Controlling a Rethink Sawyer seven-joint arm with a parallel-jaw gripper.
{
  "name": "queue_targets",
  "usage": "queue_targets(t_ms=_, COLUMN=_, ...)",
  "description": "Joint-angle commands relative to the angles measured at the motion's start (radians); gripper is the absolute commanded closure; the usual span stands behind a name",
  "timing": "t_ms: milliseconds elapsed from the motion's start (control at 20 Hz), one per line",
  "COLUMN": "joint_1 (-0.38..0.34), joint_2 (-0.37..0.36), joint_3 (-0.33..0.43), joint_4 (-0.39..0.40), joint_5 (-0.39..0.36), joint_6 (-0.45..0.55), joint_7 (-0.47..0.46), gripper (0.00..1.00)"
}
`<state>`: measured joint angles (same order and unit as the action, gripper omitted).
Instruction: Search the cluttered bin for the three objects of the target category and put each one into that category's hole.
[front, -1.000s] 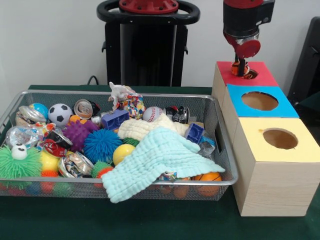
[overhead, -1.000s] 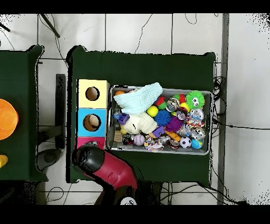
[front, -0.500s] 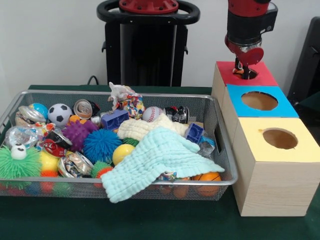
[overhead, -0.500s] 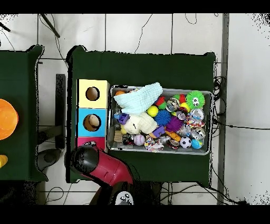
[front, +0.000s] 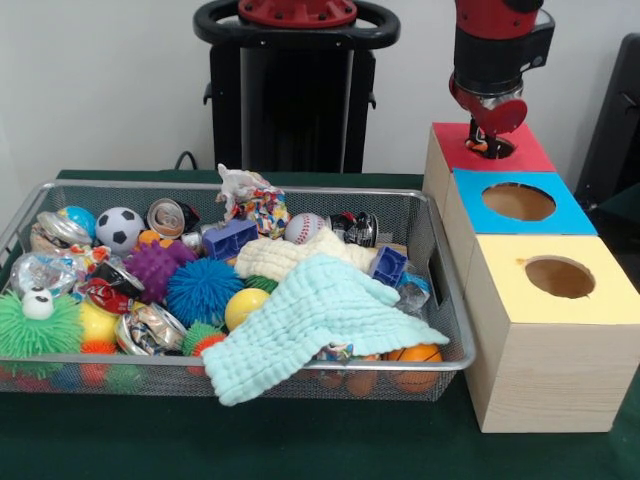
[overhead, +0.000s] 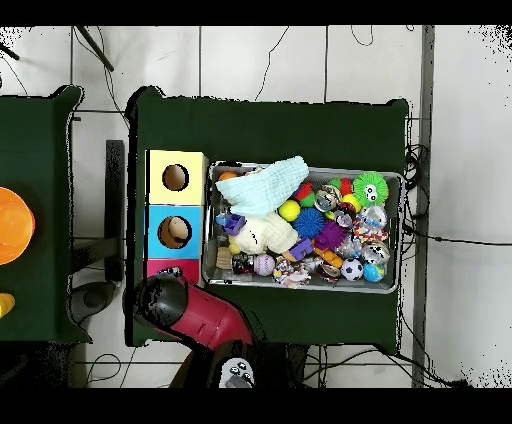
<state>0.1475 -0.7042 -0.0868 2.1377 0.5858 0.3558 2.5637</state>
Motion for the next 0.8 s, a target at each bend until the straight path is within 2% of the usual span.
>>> queue_targets(t_ms=50, joint_1=-0.050, joint_2=0.048, joint_3=0.005, joint_4=-0.034, joint_5=-0.041, joint_6=-0.068, joint_7=0.079, gripper=0.00)
queue_targets(t_ms=200, joint_1=-0.055, joint_2=0.045, joint_3=0.003, joint_4=-0.036, joint_5=-0.043, joint_6=-0.058, joint_7=0.077, gripper=0.00)
queue_targets(t_ms=500, joint_1=-0.037, joint_2=0.025, joint_3=-0.028, joint_4=-0.068, joint_5=-0.045, joint_6=0.029, joint_7=0.100, gripper=0.00)
queue_targets(t_ms=800, joint_1=-0.023, joint_2=-0.029, joint_3=-0.083, joint_4=-0.152, joint_5=-0.076, joint_6=0.259, joint_7=0.176, gripper=0.00)
